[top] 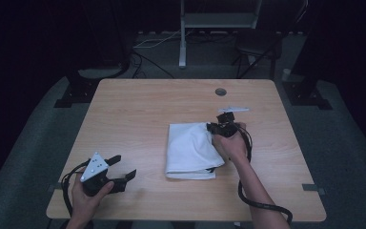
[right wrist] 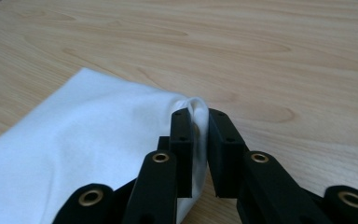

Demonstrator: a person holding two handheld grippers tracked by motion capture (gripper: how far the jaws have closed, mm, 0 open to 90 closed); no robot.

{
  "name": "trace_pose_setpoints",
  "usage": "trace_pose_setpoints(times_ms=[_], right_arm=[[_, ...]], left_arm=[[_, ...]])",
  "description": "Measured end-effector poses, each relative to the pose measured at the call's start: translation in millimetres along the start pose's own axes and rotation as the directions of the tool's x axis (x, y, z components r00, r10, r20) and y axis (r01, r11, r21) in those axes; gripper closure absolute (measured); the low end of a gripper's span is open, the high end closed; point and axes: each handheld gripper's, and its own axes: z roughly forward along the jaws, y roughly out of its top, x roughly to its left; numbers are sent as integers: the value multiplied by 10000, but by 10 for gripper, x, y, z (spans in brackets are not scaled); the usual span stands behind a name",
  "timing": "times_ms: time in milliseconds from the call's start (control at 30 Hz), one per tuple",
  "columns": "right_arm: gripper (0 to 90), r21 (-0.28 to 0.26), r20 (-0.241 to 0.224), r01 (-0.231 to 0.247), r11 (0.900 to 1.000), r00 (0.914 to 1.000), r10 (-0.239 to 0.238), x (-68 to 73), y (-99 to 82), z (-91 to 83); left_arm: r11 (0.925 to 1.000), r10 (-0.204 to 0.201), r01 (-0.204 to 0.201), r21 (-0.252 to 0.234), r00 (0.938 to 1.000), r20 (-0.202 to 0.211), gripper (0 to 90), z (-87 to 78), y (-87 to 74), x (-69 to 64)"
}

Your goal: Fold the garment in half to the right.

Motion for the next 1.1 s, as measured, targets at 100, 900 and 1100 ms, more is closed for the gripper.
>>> trace_pose_setpoints(times_ms=[100, 900, 1100], right_arm=[[770, 28, 295, 20, 10000, 9996, -20, -26, -15, 5], [600, 452, -601, 565, 9974, 9967, -538, 204, -355, -464], [603, 581, -439, 544, 9968, 9977, -519, 232, -573, -613]], left_arm=[[10000, 34, -35, -43, 10000, -12, 213, -2, 10, -1], [9986, 518, -512, -98, 9961, 713, 213, 181, 185, -211], [9966, 804, -781, -247, 9905, 1114, 213, 313, 329, -334]])
